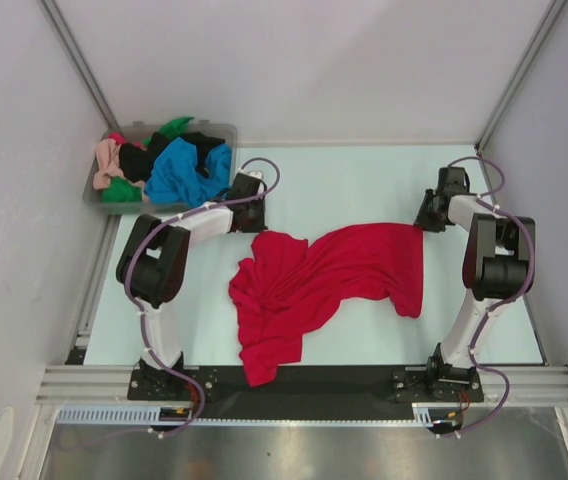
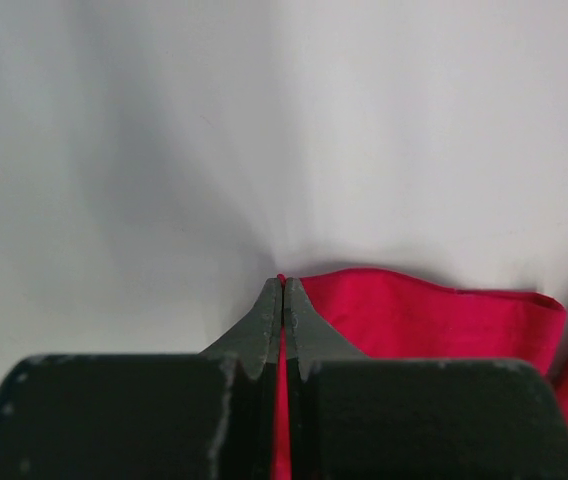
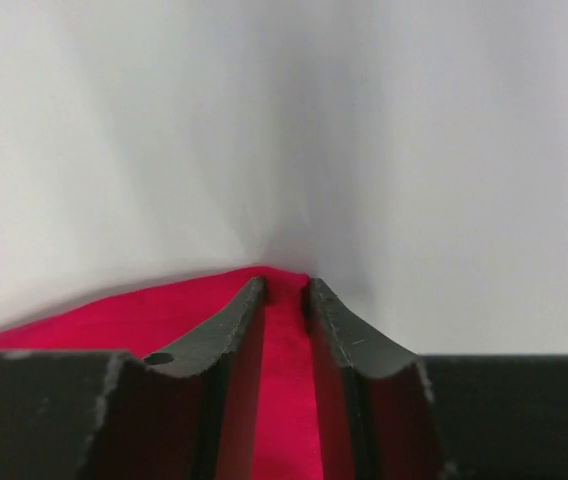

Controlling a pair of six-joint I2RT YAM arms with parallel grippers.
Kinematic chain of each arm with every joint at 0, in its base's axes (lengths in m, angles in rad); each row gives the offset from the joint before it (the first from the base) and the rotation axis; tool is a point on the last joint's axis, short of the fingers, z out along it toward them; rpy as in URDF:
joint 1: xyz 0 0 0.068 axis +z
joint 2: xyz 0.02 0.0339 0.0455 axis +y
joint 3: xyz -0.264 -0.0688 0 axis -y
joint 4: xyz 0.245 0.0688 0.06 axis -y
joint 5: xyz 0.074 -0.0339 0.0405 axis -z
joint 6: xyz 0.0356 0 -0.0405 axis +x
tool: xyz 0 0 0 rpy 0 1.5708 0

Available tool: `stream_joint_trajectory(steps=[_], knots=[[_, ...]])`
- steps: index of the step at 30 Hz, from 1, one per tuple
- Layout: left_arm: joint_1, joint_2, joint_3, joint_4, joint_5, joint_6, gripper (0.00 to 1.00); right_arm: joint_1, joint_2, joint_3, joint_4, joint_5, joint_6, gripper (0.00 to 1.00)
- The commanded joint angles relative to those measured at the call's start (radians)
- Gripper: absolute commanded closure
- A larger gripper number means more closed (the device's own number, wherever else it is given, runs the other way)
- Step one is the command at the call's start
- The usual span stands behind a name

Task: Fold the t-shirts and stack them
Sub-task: Flatten the tshirt out

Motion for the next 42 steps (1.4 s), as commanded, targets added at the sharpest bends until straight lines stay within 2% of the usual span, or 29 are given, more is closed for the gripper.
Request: stream_joint_trajectory(steps=[1, 5, 7, 12, 14, 15, 20, 26, 30, 32, 36, 42], knots=[[0.011, -0.044, -0.005, 0.009, 0.017, 0.025, 1.0, -0.006, 0.029, -0.007, 0.04, 0.023, -0.014, 0.71], [0.016, -0.052, -0.007, 0.009, 0.017, 0.034, 1.0, -0.008, 0.054, 0.002, 0.042, 0.028, -0.028, 0.82], [0.022, -0.058, -0.003, 0.011, 0.022, 0.042, 1.0, -0.009, 0.06, 0.018, 0.037, 0.037, -0.034, 1.0], [0.03, -0.095, 0.042, 0.006, 0.057, 0.081, 1.0, -0.009, -0.013, 0.036, 0.042, 0.007, -0.049, 1.0], [0.034, -0.128, 0.059, 0.005, 0.072, 0.101, 1.0, -0.009, -0.097, 0.024, 0.082, -0.067, -0.072, 1.0], [0.036, -0.139, 0.073, 0.006, 0.08, 0.108, 1.0, -0.009, -0.13, 0.013, 0.136, -0.151, -0.081, 1.0], [0.051, -0.187, 0.095, 0.005, 0.092, 0.108, 1.0, -0.011, -0.256, -0.037, 0.244, -0.323, -0.052, 1.0], [0.097, -0.279, 0.112, -0.004, 0.091, 0.103, 1.0, -0.009, -0.369, -0.063, 0.254, -0.293, -0.043, 1.0], [0.168, -0.362, 0.194, -0.014, 0.169, 0.097, 1.0, -0.018, -0.461, -0.059, 0.342, -0.245, -0.025, 1.0], [0.212, -0.357, 0.234, -0.017, 0.216, 0.097, 1.0, -0.021, -0.464, -0.044, 0.359, -0.239, -0.025, 1.0], [0.223, -0.35, 0.274, -0.008, 0.272, 0.105, 1.0, -0.02, -0.422, 0.039, 0.262, -0.299, -0.032, 1.0], [0.223, -0.365, 0.296, -0.004, 0.27, 0.131, 1.0, -0.02, -0.467, -0.011, 0.284, -0.264, -0.052, 1.0]])
